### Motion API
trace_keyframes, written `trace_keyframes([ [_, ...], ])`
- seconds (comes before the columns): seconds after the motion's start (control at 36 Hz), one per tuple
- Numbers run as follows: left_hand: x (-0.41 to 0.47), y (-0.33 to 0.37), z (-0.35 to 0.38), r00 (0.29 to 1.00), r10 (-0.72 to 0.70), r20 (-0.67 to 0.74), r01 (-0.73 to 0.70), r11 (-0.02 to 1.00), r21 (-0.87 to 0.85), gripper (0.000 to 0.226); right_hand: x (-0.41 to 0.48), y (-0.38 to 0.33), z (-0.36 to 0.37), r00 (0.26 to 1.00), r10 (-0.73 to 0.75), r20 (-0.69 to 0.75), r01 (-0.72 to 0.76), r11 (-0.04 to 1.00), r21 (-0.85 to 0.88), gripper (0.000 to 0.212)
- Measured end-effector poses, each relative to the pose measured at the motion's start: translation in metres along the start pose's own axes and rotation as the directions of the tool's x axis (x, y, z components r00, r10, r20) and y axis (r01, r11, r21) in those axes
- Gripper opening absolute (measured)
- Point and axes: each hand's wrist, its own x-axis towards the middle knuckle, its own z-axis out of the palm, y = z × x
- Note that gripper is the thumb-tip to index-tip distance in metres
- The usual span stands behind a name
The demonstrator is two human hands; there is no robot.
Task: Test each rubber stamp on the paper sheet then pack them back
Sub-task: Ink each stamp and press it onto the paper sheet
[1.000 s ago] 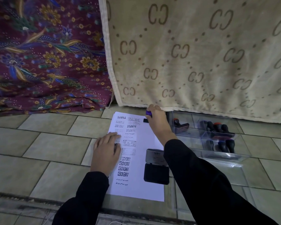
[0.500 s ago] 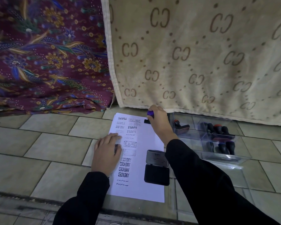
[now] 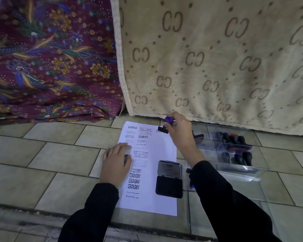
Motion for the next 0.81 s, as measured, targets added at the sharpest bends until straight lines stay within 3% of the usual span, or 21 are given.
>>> trace_keyframes([
  [0.28, 0.001, 0.000, -0.001, 1.000, -0.002, 0.011, 0.002, 1.000, -0.006, 0.031, -0.011, -0.012, -0.020, 0.997, 0.071, 0.024, -0.070, 0.997, -0.024, 0.019],
  [0.44, 0.001, -0.001, -0.001, 1.000, -0.005, 0.014, 0.005, 1.000, -0.009, 0.030, -0.072, -0.035, -0.056, 0.999, 0.015, 0.033, -0.018, 0.995, 0.098, 0.018],
  [0.61, 0.000, 0.000, -0.001, 0.999, -0.006, 0.038, 0.006, 1.000, -0.004, 0.031, -0.141, -0.027, -0.062, 0.990, -0.058, 0.128, 0.050, 0.997, 0.066, 0.018],
  [0.81, 0.000, 0.003, -0.003, 1.000, -0.006, 0.019, 0.006, 1.000, 0.001, 0.031, -0.158, -0.024, -0.056, 0.984, -0.093, 0.153, 0.090, 0.996, 0.030, 0.018],
])
